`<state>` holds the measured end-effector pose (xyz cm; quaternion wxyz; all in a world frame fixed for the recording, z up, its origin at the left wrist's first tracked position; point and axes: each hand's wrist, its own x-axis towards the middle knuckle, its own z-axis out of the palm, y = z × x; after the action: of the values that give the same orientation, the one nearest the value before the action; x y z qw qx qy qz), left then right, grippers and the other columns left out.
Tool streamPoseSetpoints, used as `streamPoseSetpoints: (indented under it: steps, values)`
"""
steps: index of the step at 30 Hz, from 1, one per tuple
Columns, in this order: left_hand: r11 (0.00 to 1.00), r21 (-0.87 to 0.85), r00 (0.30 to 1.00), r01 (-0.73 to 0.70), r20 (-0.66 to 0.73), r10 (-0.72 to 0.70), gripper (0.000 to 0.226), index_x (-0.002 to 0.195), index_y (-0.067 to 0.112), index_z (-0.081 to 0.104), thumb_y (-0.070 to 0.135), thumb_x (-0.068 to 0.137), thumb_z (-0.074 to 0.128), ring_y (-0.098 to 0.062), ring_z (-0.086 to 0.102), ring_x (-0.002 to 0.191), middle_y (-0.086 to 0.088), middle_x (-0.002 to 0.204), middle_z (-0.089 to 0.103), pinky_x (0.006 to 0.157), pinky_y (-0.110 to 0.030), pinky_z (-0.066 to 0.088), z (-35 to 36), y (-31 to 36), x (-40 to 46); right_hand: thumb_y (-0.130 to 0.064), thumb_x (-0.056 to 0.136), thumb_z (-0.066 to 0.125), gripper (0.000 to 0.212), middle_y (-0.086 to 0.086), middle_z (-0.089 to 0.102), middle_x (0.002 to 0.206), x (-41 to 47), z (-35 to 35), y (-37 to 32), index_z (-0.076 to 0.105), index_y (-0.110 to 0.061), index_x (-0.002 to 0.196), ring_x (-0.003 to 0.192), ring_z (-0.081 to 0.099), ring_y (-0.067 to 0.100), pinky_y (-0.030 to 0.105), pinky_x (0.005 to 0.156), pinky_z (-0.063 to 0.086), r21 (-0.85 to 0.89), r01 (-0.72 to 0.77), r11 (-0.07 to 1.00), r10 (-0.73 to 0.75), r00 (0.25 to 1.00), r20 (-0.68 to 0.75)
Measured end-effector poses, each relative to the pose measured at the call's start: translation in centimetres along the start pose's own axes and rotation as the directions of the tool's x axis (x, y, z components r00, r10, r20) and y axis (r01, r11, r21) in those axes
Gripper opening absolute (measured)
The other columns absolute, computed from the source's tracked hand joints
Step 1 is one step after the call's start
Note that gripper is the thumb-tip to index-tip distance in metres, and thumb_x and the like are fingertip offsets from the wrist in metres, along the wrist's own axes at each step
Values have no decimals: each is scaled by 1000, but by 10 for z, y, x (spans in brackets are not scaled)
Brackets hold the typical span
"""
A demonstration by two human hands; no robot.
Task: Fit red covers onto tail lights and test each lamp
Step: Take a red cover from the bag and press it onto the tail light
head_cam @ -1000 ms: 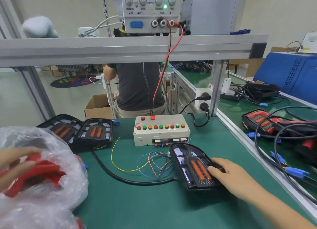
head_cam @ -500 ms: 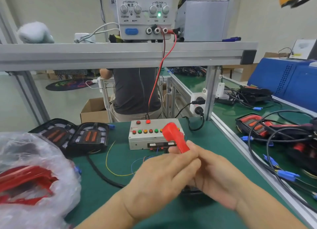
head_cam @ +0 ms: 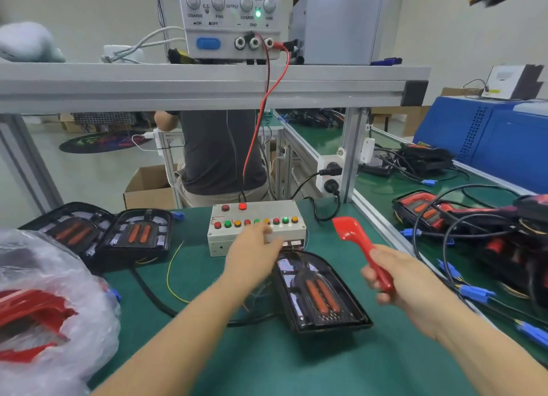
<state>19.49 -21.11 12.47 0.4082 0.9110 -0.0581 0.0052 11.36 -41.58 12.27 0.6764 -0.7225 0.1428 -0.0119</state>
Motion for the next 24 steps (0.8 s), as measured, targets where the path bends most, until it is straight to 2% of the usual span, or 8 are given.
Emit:
streamPoseSetpoints:
  steps: [2,4,8,12,14,17,22,24]
  values:
    - [911,-237,927,337,254,-277,12,95,10,54,23,95,53,-17,65,68,1,71,64,62,-30,56,7,4,21,-17,100,42,15,-4,43,54,5,-3,3,54,-17,108,49,30,9,17,39,23,46,-56,997,56,998,-3]
    - [812,-319,854,489,367,-370,9,83,5,52,8,91,55,-19,62,47,-7,57,63,42,-26,51,15,4,32,-10,95,51,19,-4,41,58,7,-3,7,53,-15,113,48,29,8,17,38,22,33,-70,997,70,998,4]
    - [821,-261,837,509,373,-400,14,76,1,49,-11,81,48,-26,59,59,-15,78,56,45,-31,52,21,-2,44,-10,95,54,8,1,45,66,4,-3,10,61,-11,98,46,38,8,19,41,32,-184,34,982,-42,998,-41]
    - [761,-364,829,537,396,-395,25,63,3,43,-15,79,40,-25,50,55,-13,67,49,48,-24,45,19,4,36,-25,100,49,18,-1,53,71,-1,1,16,62,-15,91,68,51,20,33,63,39,-596,228,770,-320,946,-51]
    - [719,-433,830,543,404,-384,30,58,6,37,-13,81,36,-24,44,48,-11,60,44,47,-19,38,17,3,32,-27,101,45,18,-4,63,95,-8,6,18,59,-25,112,90,57,22,33,77,40,-648,276,710,-382,924,-26]
    - [626,-541,826,561,412,-385,26,59,5,39,-10,80,36,-23,47,46,-12,59,49,52,-22,40,18,-1,29,-33,102,37,41,-16,54,122,-17,12,25,36,-34,144,111,54,13,28,88,37,-711,302,635,-430,903,0]
    - [532,-683,865,501,373,-336,24,61,8,38,-6,80,40,-15,46,29,-3,40,48,34,-14,36,18,-1,23,-45,100,22,45,-16,49,112,-29,22,38,23,-42,145,103,55,10,30,85,42,-819,336,466,-478,874,87]
    - [487,-717,867,498,399,-300,19,64,8,43,-3,81,42,-17,47,30,-4,43,51,34,-16,39,19,0,23,-46,100,18,46,-17,48,112,-26,25,42,19,-42,146,106,53,8,28,85,42,-827,334,452,-474,876,95]
